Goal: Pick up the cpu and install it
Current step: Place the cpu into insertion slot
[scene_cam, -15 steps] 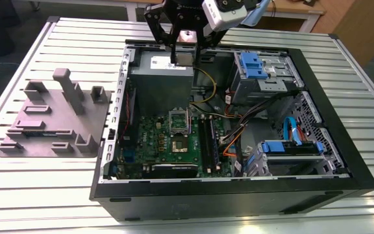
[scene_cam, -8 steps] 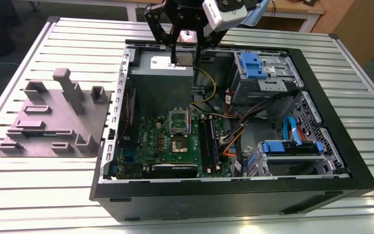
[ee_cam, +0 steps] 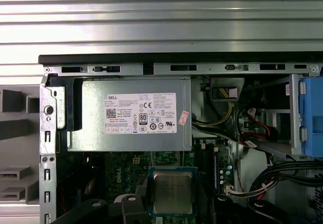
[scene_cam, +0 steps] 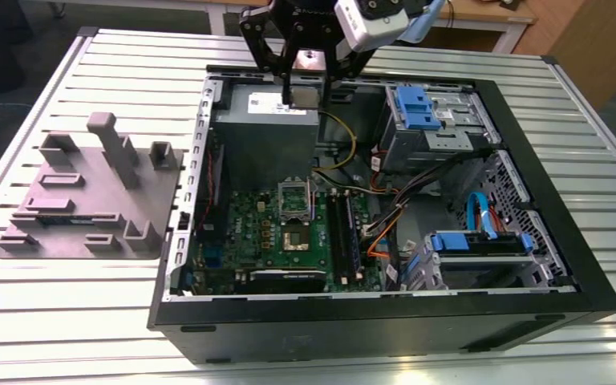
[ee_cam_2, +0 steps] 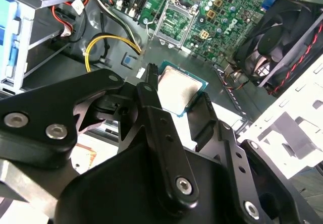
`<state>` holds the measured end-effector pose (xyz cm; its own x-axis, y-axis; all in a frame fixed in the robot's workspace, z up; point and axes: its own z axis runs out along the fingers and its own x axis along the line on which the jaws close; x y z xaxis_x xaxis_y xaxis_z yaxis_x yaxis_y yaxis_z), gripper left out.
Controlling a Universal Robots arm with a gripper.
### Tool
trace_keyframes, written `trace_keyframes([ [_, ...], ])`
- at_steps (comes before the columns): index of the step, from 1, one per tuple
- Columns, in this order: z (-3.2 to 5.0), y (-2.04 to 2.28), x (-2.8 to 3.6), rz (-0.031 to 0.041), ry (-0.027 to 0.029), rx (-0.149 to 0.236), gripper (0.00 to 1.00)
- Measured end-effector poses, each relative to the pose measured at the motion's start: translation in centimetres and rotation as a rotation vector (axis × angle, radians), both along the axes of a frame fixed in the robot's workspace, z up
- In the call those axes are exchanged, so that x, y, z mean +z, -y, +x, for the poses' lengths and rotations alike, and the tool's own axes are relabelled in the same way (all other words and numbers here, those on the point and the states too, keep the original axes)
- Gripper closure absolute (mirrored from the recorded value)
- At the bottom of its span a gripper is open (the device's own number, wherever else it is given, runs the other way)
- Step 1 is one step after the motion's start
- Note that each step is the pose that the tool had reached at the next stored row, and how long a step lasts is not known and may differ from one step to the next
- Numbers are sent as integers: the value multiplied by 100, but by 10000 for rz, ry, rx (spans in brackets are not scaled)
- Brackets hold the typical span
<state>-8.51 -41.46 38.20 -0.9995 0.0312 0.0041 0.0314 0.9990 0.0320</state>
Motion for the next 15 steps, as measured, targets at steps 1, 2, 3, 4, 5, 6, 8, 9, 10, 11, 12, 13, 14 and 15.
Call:
trace_keyframes([
  [1, 16, 0, 0, 1, 0, -1, 53],
  [2, 34, 1, 0, 1, 0, -2, 53],
  [3, 53, 1, 0, 0, 0, -1, 53],
  [4, 72, 1, 0, 1, 1, -1, 53],
  [5, 80, 1, 0, 0, 0, -1, 53],
  [6, 85, 2, 0, 1, 1, -1, 53],
  [8, 94, 1, 0, 1, 1, -1, 53],
  [9, 95, 3, 0, 1, 1, -2, 53],
  [10, 96, 10, 0, 0, 1, -1, 53],
  [11, 96, 26, -2, 1, 1, -1, 53],
  [12, 96, 46, -3, 1, 1, -2, 53],
  [13, 96, 67, -5, 1, 0, -1, 53],
  [14, 95, 86, -8, 2, 1, -1, 53],
  [15, 96, 102, -10, 2, 1, -1, 53],
])
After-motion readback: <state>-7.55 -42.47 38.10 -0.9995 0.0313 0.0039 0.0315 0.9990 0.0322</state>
